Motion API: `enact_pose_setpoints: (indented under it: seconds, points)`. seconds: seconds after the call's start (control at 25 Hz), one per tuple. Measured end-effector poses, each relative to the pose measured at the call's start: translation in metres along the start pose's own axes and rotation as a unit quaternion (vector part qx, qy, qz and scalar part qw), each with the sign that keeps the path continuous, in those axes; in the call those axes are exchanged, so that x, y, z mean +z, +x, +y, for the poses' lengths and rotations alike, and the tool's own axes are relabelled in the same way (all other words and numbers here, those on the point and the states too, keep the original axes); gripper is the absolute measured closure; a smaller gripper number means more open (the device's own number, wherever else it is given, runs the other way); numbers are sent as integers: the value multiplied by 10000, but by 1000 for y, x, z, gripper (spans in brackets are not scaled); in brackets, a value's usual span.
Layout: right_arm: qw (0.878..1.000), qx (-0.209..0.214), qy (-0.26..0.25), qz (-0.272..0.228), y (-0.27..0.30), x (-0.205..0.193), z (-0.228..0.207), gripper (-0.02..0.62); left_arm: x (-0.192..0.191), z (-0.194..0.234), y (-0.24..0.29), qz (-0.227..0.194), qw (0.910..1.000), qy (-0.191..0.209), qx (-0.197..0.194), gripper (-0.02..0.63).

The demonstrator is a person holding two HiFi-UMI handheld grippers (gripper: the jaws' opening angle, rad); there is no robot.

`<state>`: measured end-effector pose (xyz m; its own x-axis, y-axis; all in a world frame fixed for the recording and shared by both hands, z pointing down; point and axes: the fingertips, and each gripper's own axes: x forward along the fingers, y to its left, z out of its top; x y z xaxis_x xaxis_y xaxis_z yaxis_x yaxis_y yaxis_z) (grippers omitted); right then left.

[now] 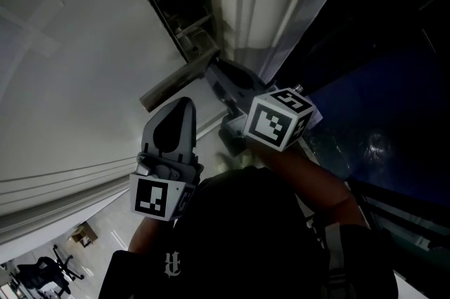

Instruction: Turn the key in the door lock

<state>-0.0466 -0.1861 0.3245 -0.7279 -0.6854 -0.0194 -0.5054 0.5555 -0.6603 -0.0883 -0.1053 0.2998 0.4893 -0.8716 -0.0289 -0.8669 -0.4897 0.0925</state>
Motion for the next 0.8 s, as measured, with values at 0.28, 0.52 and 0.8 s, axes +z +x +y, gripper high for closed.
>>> enact_pose_setpoints:
  seconds: [0.28,0.52,0.8]
  points:
    - [9746,366,2207,-47,0,-1,-6,574,6,0,0,-118,9999,-76,22,600]
    - [9034,903,4184,-259,1,-6,-7,574,1,-1,-3,-3,10000,21,-5,600]
    - [8677,1295,4771,-525,2,-5,-6,574,1,-1,-2,-8,10000,32,20,600]
